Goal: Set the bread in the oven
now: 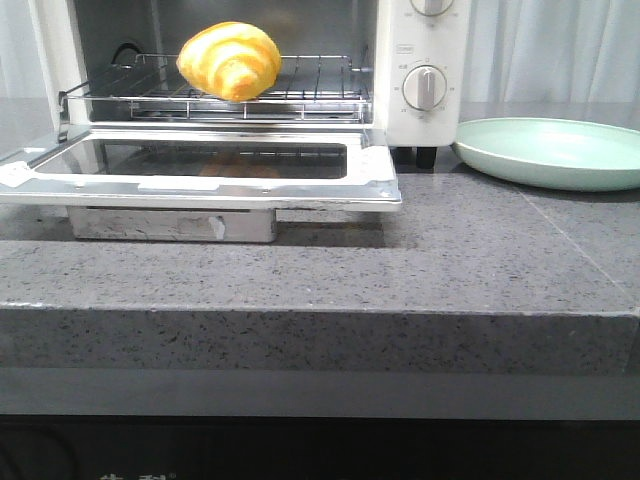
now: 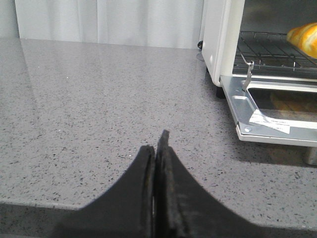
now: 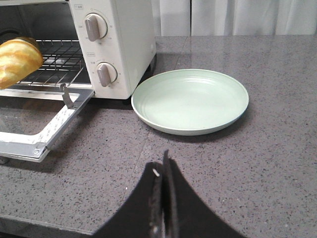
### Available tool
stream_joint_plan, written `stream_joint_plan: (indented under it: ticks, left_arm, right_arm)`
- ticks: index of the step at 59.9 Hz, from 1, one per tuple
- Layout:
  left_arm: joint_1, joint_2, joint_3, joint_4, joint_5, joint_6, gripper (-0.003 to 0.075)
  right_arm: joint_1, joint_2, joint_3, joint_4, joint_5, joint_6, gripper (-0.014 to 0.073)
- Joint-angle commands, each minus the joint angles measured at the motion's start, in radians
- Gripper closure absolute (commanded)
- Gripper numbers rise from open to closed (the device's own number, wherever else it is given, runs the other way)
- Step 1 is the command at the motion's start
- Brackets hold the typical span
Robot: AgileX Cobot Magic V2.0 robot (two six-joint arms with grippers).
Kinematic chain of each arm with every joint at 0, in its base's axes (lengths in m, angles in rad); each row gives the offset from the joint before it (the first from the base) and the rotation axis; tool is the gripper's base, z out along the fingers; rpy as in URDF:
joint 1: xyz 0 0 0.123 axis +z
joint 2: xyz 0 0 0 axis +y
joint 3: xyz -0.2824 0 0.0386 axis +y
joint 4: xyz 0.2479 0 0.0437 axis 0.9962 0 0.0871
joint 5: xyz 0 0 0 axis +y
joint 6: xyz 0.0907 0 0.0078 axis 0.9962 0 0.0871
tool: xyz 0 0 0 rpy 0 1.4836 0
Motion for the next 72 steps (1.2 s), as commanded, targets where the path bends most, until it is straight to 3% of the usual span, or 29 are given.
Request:
stream_joint_plan:
  ticks: [1,15,36,46,72]
  left_arm:
    - [0.003,-0.019,0.007,-0.004,-0.075,-0.001,0.0741]
    - [0.003,-0.019,0.007,-0.004,-0.075,-0.001,0.0741]
    - [0.003,-0.019,0.007,-0.004,-0.075,-0.001,0.0741]
    - [0.003,-0.019,0.007,-0.004,-0.075,-0.001,0.0741]
    - [0.003,-0.019,0.007,-0.004,-0.075,-0.001,0.0741]
  right_arm:
    - [-0.003,0.01,-0.024,-0.003,-0.08,-0.012,0.0661]
    - [-0.003,0.008,0.009,-0.026,-0.131,-0.012,0.0661]
    - [-0.086,-0.112,0.333,-0.06,-0.398,-0.012,0.0661]
    - [-0.122,-0.187,0.422,-0.059,-0.426,-0.012,0.0661]
    - [-0.122,-0.209,0.421,-0.058,-0.383,-0.012,0.0661]
